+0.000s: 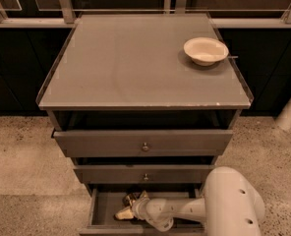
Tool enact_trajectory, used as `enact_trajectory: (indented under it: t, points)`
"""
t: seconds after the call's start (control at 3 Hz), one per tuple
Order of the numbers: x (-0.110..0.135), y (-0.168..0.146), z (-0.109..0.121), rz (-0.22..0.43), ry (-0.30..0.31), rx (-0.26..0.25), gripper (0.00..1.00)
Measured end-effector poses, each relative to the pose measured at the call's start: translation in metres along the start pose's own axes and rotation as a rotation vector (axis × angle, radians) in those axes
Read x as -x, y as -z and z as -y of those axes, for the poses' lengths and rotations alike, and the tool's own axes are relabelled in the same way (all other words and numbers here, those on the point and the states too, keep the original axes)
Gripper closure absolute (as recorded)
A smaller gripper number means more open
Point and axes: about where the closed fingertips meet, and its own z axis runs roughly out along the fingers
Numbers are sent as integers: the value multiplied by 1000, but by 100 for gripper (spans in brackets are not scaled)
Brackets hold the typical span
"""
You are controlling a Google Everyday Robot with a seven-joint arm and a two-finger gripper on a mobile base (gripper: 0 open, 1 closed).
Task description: Pick orange can from bottom drawer and place on counter
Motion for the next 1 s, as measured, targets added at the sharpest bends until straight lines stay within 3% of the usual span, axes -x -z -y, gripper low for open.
enact_trajectory:
  t: [0.33,1.0]
  points:
    - [1,-2,1,0,3,-2,18]
    - [1,-2,1,0,3,-2,64]
